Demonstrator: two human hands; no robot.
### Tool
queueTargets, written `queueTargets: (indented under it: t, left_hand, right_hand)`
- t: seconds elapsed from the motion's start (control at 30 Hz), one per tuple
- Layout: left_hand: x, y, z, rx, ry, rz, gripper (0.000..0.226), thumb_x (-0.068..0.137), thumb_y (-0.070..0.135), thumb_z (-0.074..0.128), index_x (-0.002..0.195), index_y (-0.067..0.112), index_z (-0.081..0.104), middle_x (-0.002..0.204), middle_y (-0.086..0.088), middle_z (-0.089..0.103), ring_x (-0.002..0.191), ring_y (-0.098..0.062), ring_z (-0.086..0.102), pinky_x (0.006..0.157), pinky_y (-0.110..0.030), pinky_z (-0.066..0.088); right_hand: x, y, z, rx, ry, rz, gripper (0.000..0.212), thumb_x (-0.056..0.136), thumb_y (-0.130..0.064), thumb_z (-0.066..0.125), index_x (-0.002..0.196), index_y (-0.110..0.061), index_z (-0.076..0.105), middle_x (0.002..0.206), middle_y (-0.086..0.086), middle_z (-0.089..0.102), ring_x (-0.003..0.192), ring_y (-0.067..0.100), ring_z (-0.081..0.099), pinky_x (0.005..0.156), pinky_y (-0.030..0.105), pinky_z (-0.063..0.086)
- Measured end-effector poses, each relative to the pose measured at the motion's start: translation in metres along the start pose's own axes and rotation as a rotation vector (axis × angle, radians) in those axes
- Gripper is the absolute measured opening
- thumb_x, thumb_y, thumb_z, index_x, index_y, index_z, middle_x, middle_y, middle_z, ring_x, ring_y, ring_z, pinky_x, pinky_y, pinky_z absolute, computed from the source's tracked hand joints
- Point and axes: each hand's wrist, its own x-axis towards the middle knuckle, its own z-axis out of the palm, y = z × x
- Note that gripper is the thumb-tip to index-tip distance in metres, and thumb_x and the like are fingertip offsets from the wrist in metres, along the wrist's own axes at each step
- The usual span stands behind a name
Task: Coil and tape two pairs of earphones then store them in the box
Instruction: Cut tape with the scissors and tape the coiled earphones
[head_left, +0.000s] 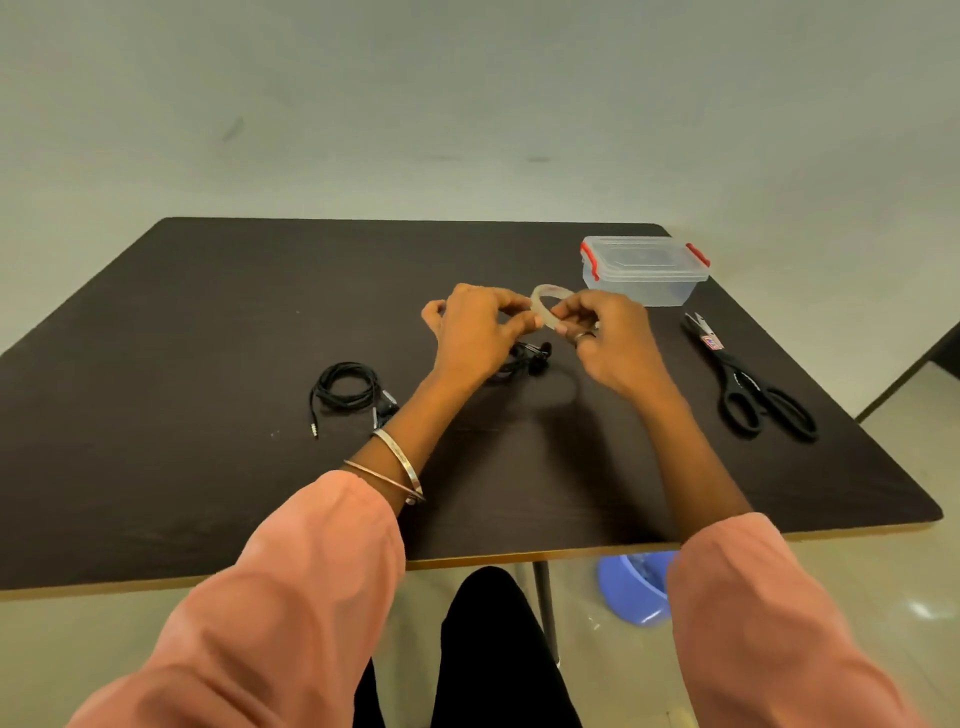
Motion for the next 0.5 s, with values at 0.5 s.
queueTargets:
  t: [0.5]
  left_hand:
    - [0.018, -0.073, -0.063, -0.062, 0.180, -0.207, 0.009, 0.084, 0.032, 0.068, 0.076, 0.028, 0.069, 0.077, 0.009, 0.069, 0.080, -0.007, 0.058, 0.083, -0.034, 0.027]
  right_hand:
    - [0.066, -0.072, 0.077, -0.236, -0.208, -0.245, 0.020, 0.085, -0.010, 0.060, 0.104, -0.011, 0.067, 0.109, 0.008, 0.064, 0.102, 0.027, 0.059, 0.095, 0.050, 0.044]
